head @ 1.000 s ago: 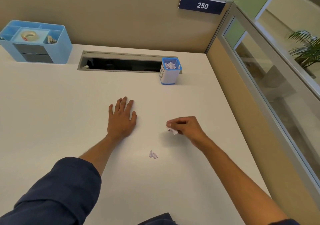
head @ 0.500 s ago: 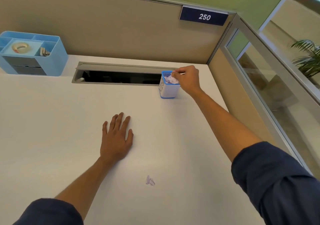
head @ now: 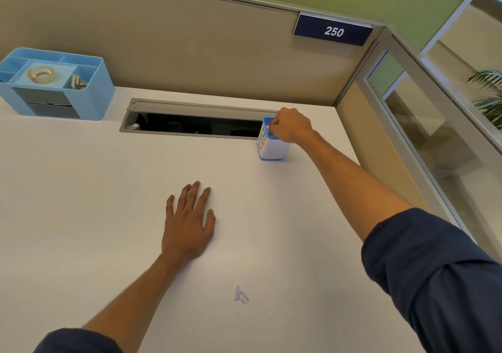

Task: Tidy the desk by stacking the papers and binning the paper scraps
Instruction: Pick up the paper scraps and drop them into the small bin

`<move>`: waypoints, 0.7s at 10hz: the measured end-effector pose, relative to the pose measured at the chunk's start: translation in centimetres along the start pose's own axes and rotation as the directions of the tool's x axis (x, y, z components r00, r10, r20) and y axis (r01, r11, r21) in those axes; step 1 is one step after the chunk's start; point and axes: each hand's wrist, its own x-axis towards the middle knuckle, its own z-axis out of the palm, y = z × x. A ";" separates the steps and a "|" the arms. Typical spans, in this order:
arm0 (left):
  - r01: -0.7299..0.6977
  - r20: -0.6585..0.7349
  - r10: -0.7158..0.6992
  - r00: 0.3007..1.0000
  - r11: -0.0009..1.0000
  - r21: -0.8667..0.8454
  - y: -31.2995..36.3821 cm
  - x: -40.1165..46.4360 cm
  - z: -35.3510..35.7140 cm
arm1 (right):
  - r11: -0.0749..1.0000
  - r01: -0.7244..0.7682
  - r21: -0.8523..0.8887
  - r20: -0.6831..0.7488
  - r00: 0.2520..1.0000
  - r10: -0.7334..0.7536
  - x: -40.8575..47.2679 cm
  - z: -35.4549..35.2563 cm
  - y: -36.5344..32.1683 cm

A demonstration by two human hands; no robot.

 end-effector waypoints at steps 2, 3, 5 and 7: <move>0.001 -0.001 -0.001 1.000 1.000 -0.010 0.2 0.0 -0.2 | 0.981 0.039 0.191 -0.298 0.954 0.020 -3.2 -0.9 -0.1; 0.000 0.001 0.000 1.000 1.000 -0.010 0.3 0.0 -0.4 | 0.921 0.116 0.372 -0.349 0.937 0.023 -7.1 -0.2 0.7; 0.001 0.010 -0.001 1.000 1.000 -0.010 0.4 -0.1 -0.6 | 0.866 0.137 0.481 -0.206 0.978 -0.041 -16.6 5.3 2.6; 0.003 0.033 -0.003 0.999 1.000 0.000 0.5 -0.1 -0.8 | 0.885 0.059 0.462 0.083 0.991 -0.109 -25.4 9.5 3.1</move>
